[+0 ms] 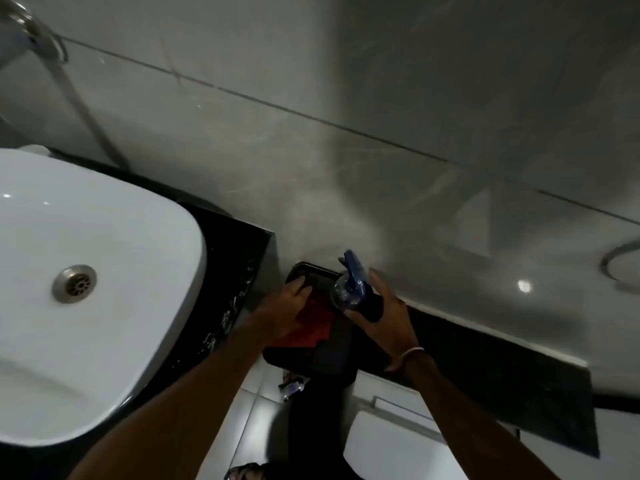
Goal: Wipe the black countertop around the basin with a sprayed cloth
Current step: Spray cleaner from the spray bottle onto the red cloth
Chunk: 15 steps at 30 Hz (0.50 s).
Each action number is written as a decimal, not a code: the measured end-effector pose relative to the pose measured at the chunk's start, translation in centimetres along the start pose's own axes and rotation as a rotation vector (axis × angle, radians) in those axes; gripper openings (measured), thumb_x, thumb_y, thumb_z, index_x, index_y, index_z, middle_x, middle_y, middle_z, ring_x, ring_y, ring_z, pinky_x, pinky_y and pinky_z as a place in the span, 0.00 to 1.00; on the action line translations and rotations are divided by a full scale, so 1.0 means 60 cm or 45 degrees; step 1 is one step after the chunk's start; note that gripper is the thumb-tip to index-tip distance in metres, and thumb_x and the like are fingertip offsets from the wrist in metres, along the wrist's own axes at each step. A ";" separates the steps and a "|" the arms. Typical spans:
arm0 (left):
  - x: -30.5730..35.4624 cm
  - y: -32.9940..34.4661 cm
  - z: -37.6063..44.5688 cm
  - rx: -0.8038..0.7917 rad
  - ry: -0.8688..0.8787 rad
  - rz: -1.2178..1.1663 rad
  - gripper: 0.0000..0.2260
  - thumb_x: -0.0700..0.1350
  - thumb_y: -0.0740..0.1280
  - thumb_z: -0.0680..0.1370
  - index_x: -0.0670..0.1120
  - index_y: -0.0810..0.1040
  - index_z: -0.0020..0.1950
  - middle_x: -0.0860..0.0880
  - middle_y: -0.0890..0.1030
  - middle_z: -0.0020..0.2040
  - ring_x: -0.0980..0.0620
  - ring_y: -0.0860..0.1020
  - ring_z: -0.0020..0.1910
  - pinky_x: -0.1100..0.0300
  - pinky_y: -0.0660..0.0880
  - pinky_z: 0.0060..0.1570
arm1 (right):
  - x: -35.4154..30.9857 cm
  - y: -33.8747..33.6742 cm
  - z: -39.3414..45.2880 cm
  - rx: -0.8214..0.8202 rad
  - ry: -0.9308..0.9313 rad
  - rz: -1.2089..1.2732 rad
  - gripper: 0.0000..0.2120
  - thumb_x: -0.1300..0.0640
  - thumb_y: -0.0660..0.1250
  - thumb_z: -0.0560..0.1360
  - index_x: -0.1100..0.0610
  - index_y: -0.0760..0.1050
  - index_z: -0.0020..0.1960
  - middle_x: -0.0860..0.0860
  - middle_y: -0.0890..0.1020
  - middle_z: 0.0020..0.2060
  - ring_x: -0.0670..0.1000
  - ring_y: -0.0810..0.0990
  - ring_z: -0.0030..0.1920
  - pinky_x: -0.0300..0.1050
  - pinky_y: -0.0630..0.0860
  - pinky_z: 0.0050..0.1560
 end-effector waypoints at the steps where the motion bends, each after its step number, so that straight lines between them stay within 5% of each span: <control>1: -0.003 0.004 0.020 -0.064 0.037 0.088 0.40 0.46 0.69 0.78 0.44 0.48 0.82 0.42 0.45 0.83 0.41 0.53 0.81 0.48 0.60 0.77 | -0.007 0.006 0.018 -0.038 -0.029 0.030 0.41 0.42 0.79 0.68 0.34 0.61 0.74 0.18 0.69 0.63 0.26 0.73 0.62 0.24 0.69 0.62; 4: 0.000 0.018 0.054 -0.178 0.159 0.220 0.41 0.51 0.69 0.78 0.44 0.46 0.82 0.41 0.47 0.83 0.40 0.53 0.81 0.47 0.56 0.79 | -0.014 0.028 0.057 -0.115 -0.096 -0.007 0.46 0.40 0.79 0.68 0.41 0.60 0.79 0.38 0.79 0.65 0.44 0.81 0.62 0.41 0.79 0.63; 8: 0.007 0.039 0.070 -0.175 0.231 0.322 0.39 0.54 0.69 0.76 0.44 0.52 0.80 0.40 0.59 0.80 0.39 0.63 0.76 0.46 0.63 0.73 | -0.017 0.042 0.082 0.027 -0.316 -0.132 0.38 0.37 0.70 0.75 0.58 0.69 0.76 0.56 0.80 0.65 0.55 0.80 0.65 0.48 0.79 0.66; 15: -0.009 0.046 0.062 -0.074 0.008 -0.037 0.29 0.53 0.69 0.77 0.46 0.66 0.76 0.44 0.67 0.75 0.43 0.65 0.73 0.50 0.62 0.70 | -0.036 0.079 0.091 0.076 -0.387 -0.185 0.28 0.41 0.59 0.83 0.65 0.76 0.64 0.61 0.79 0.59 0.60 0.79 0.63 0.58 0.77 0.66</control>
Point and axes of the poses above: each hand's wrist, its own z-axis towards the middle knuckle, its own y-axis out of the palm, x = y × z, the point moved 5 cm from there along z, towards the middle knuckle
